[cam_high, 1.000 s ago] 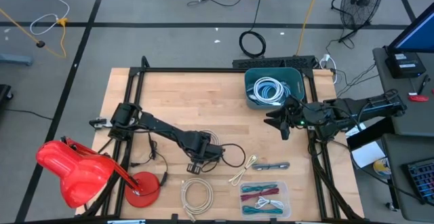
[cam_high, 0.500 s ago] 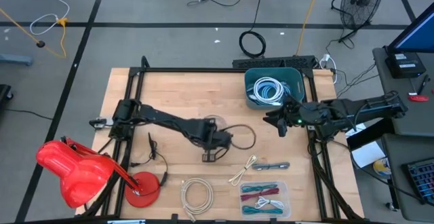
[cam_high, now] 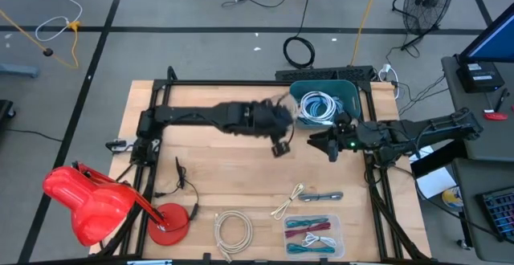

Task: Pick & Place USB Port
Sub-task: Put the top brown HDMI cable into the blue bin

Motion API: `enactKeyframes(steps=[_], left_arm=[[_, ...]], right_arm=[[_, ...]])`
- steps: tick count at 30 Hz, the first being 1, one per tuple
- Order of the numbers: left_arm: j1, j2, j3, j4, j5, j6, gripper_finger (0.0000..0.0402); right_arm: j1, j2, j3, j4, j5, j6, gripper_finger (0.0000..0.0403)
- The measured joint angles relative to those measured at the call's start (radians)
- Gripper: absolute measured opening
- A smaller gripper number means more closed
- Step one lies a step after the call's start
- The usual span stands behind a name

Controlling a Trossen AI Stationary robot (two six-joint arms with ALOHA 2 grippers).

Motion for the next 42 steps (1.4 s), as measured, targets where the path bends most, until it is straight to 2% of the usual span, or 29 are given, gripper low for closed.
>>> enactKeyframes(steps=[3,8,13,17,21,30,37,42], left_arm=[[0.045,-0.001,0.036,0.075,0.028,0.004,0.0036],[0.136,-0.001,0.046,0.241,0.198,-0.019,0.0036],[0.214,0.000,0.047,0.362,0.311,-0.056,0.0036],[0.238,0.000,0.047,0.457,0.425,-0.078,0.0036],[0.231,0.000,0.047,0.475,0.515,-0.081,0.0036],[0.212,0.000,0.047,0.514,0.725,-0.101,0.0036],[0.195,0.000,0.047,0.591,0.758,-0.130,0.0036],[0.177,0.000,0.047,0.622,0.766,-0.151,0.0036]], right_arm=[[0.010,0.000,0.000,0.114,-0.054,-0.058,0.0155],[0.039,0.000,0.000,0.351,-0.132,-0.162,0.0155],[0.075,-0.001,0.000,0.521,-0.175,-0.243,0.0155],[0.075,-0.011,0.000,0.500,-0.069,-0.220,0.0155],[0.073,-0.031,0.000,0.487,0.045,-0.227,0.0155],[0.030,-0.101,0.000,0.519,0.062,-0.299,0.0155],[-0.003,-0.126,0.000,0.436,0.063,-0.267,0.0155],[-0.023,-0.126,0.000,0.405,0.113,-0.294,0.0155]])
